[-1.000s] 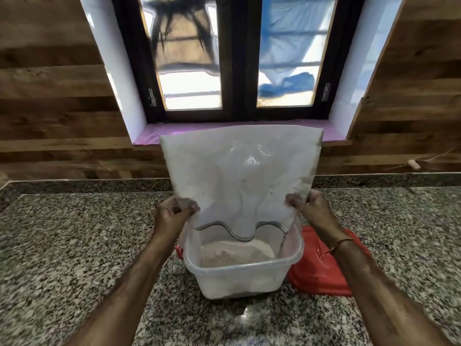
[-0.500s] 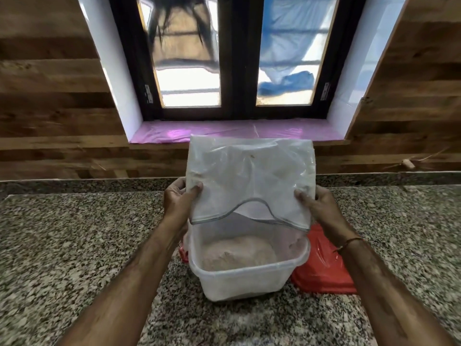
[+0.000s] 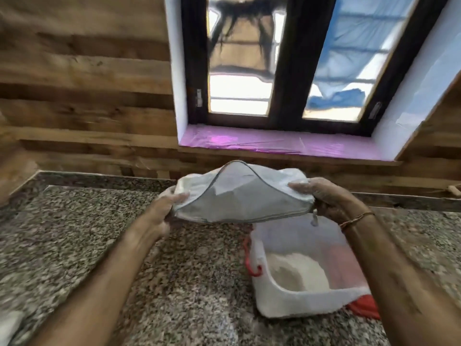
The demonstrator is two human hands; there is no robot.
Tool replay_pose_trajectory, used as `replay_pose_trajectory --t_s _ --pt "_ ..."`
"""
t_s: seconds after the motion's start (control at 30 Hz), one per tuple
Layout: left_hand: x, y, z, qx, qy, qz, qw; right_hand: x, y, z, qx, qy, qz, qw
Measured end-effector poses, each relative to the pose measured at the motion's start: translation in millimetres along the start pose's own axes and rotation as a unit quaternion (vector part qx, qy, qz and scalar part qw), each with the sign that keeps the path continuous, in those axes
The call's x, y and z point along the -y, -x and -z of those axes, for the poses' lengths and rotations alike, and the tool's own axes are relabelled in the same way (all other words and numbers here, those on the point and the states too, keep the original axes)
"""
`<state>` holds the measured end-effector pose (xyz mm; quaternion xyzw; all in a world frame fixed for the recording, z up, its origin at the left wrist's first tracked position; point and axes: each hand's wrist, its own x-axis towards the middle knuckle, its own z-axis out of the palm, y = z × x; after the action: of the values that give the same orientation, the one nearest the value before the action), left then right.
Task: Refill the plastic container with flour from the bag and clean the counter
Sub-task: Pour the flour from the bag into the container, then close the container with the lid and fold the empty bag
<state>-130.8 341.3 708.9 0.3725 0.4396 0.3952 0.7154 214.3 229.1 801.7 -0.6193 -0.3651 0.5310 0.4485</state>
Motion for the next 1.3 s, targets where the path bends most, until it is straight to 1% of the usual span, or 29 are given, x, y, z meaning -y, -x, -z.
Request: replay_pose_trajectory --t_s 0.07,0.1,0.2,0.3,0.4,0.47,0.5,0.57,0.6,0.63,0.7,0.8,0.83,0.9,1.0,1.13,1.17,1.3 --pt "7.2 8.6 53.2 -0.011 -0.026 0.002 1.0 -10.3 -23.4 -40.1 0.016 0.02 -0.002 1.0" --pt "13.5 10.1 78.7 -0.029 -0.033 0.004 0.999 -17.8 -36.1 -60.3 0.017 0.037 -0.002 0.999" --pt "31.7 18.7 144.4 -0.111 -0.038 0.038 0.992 -44.5 -65.0 -119.8 0.021 0.086 -0.013 0.996" --pt "61.0 25.8 199.6 -0.18 -0.082 0.081 0.977 -84.9 -84.8 -163.0 0.012 0.122 -0.031 0.992" --pt "90.7 33.3 231.3 -0.239 -0.108 0.107 0.959 -136.1 -100.1 -186.0 -0.035 0.145 -0.078 0.986" --pt "108.4 37.6 242.1 -0.272 -0.105 0.121 0.949 -165.1 -103.1 -193.1 -0.067 0.16 -0.128 0.977" --pt "117.2 39.2 247.2 -0.283 -0.115 0.127 0.944 -175.6 -101.2 -195.2 -0.068 0.16 -0.161 0.972" --pt "133.2 43.8 257.1 -0.301 -0.139 0.134 0.934 -194.4 -92.7 -199.1 -0.036 0.2 -0.223 0.953" --pt "140.3 46.8 261.8 -0.308 -0.15 0.139 0.929 -204.1 -88.5 -199.4 -0.021 0.226 -0.234 0.945" --pt "144.7 51.8 264.0 -0.313 -0.16 0.147 0.925 -213.0 -85.5 -199.6 -0.021 0.245 -0.231 0.941" --pt "153.9 59.3 266.4 -0.327 -0.197 0.141 0.913 -228.3 -82.6 -200.7 -0.049 0.272 -0.193 0.941" --pt "163.9 66.4 263.8 -0.339 -0.274 0.109 0.894 -235.5 -74.4 -206.9 -0.103 0.338 -0.145 0.924" --pt "164.4 68.6 259.0 -0.337 -0.291 0.096 0.89 -234.5 -69.8 -208.4 -0.11 0.357 -0.133 0.918" --pt "168.2 70.6 251.7 -0.347 -0.337 0.07 0.873 -237.6 -61.6 -208.3 -0.105 0.403 -0.124 0.901" --pt "171.7 73.9 244.8 -0.356 -0.4 0.048 0.843 -250.9 -57.1 -204.5 -0.102 0.425 -0.117 0.892" --pt "165.3 75.5 229.1 -0.364 -0.475 0.04 0.8 -250.4 -56.1 -203.5 -0.122 0.459 -0.033 0.879" --pt "159.4 74.7 221.1 -0.361 -0.485 0.027 0.796 -243.7 -56.0 -206.2 -0.124 0.458 -0.008 0.88" --pt "126.0 65.3 174.2 -0.354 -0.481 -0.057 0.8 -197.5 -50.8 -215.2 -0.113 0.384 0.1 0.911"
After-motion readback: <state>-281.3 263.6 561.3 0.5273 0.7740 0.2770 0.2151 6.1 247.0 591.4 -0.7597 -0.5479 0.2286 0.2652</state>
